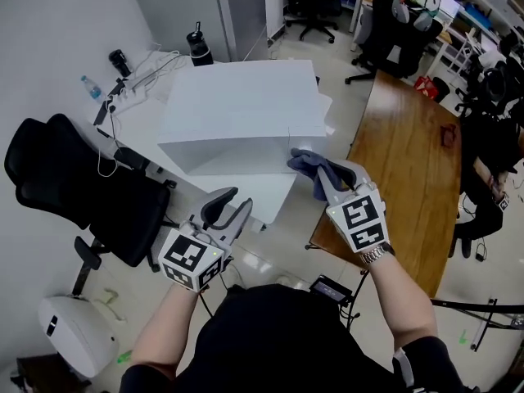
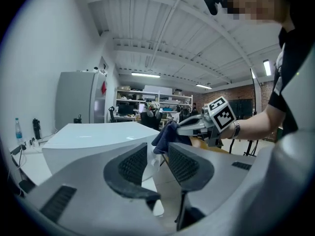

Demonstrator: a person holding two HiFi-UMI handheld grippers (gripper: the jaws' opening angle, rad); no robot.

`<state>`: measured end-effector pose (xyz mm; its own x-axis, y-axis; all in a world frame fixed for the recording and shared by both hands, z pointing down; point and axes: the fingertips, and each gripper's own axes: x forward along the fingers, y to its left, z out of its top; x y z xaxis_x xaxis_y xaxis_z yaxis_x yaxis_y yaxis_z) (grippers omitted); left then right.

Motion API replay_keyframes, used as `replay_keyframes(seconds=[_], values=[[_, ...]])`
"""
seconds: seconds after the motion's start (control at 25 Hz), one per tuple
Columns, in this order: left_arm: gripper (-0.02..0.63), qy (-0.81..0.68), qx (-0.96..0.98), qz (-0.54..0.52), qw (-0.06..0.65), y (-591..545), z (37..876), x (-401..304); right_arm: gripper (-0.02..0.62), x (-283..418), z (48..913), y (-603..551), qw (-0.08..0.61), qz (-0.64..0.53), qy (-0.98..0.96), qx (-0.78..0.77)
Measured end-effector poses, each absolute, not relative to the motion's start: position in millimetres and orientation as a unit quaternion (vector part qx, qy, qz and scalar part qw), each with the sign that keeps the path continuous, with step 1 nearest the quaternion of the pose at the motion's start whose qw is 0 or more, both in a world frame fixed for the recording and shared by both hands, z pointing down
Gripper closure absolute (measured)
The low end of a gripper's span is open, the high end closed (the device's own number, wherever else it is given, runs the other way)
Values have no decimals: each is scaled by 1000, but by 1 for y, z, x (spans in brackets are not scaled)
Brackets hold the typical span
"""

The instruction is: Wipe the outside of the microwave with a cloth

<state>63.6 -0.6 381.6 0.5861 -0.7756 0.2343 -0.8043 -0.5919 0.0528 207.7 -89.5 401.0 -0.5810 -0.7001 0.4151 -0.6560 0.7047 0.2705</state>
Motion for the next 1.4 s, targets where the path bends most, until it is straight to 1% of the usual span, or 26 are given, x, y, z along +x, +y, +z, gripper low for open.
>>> replay_keyframes(seconds=[0.08, 0.24, 0.36, 0.44, 0.56, 0.68, 0.72, 0.8, 0.88, 0.96, 1.04, 1.2, 1.32, 1.4], values=[[441, -435, 893, 103, 59, 0, 379, 73, 560, 198, 385, -73, 240, -55, -903, 351], [373, -415, 902, 118, 28, 2, 376, 86, 560, 178, 356, -37, 213, -65, -931, 288], [301, -405, 907, 102, 50, 4, 382, 92, 560, 166, 334, -13, 182, -70, -949, 248], [266, -400, 910, 78, 71, 6, 385, 93, 560, 159, 319, 2, 161, -74, -959, 224], [247, -394, 915, 48, 78, 10, 382, 93, 560, 150, 302, 21, 136, -76, -970, 189], [250, -383, 921, 18, 67, 15, 368, 96, 560, 143, 294, 34, 125, -73, -976, 162], [260, -380, 923, 9, 63, 18, 364, 97, 560, 141, 292, 36, 122, -70, -978, 156], [312, -376, 925, -5, 57, 22, 356, 100, 560, 138, 290, 41, 117, -65, -980, 147], [380, -375, 926, -13, 51, 25, 350, 101, 560, 136, 288, 44, 114, -61, -982, 139], [467, -378, 924, -14, 44, 28, 346, 101, 560, 132, 287, 46, 112, -63, -983, 132], [534, -392, 919, -14, 37, 29, 343, 98, 560, 129, 289, 46, 113, -67, -983, 129], [558, -445, 895, -3, 20, 27, 341, 77, 551, 121, 302, 43, 131, -77, -979, 137], [560, -493, 870, 28, 4, 28, 347, 53, 515, 110, 318, 40, 148, -77, -976, 140], [560, -522, 852, 49, 13, 30, 356, 34, 506, 103, 326, 40, 155, -74, -975, 139]])
